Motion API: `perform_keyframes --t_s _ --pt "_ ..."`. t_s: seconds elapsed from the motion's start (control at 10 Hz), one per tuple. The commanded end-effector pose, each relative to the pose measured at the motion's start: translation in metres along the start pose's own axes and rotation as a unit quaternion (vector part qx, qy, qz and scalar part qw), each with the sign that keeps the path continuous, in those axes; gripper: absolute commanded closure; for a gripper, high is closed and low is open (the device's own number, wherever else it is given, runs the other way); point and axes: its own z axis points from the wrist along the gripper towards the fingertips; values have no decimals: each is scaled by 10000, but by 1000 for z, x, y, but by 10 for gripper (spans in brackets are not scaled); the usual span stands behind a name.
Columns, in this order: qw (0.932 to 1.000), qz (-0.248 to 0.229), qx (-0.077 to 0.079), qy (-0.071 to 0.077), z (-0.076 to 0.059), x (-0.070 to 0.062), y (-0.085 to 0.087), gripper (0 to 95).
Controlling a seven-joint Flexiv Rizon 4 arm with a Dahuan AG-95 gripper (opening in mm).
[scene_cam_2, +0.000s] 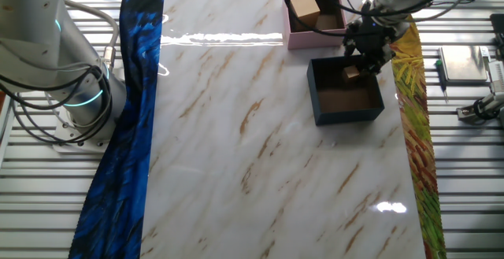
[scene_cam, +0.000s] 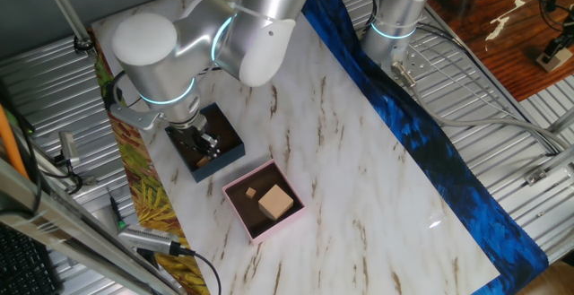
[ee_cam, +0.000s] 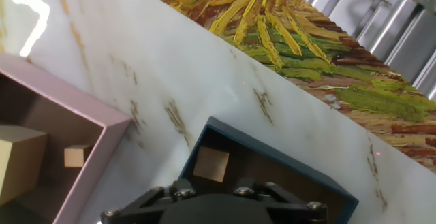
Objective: Move an object from one box to another
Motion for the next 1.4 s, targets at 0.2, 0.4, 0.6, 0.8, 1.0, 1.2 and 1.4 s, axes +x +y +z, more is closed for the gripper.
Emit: perform_keyframes --t_s 0.2,0.4,0.6,0.8,1.0,1.2,1.4 --pt "9999 -119 2 -37 0 -1 0 760" --pt "9999 -97 -2 -40 0 -1 0 760" --pt "10000 -51 0 -49 0 -1 0 760" --pt "10000 -20 11 -49 0 -1 0 760" --pt "10000 -19 13 -46 0 -1 0 760" --pt "10000 -10 17 -44 0 -1 0 570" --pt "10000 -26 15 -46 3 -2 -1 570"
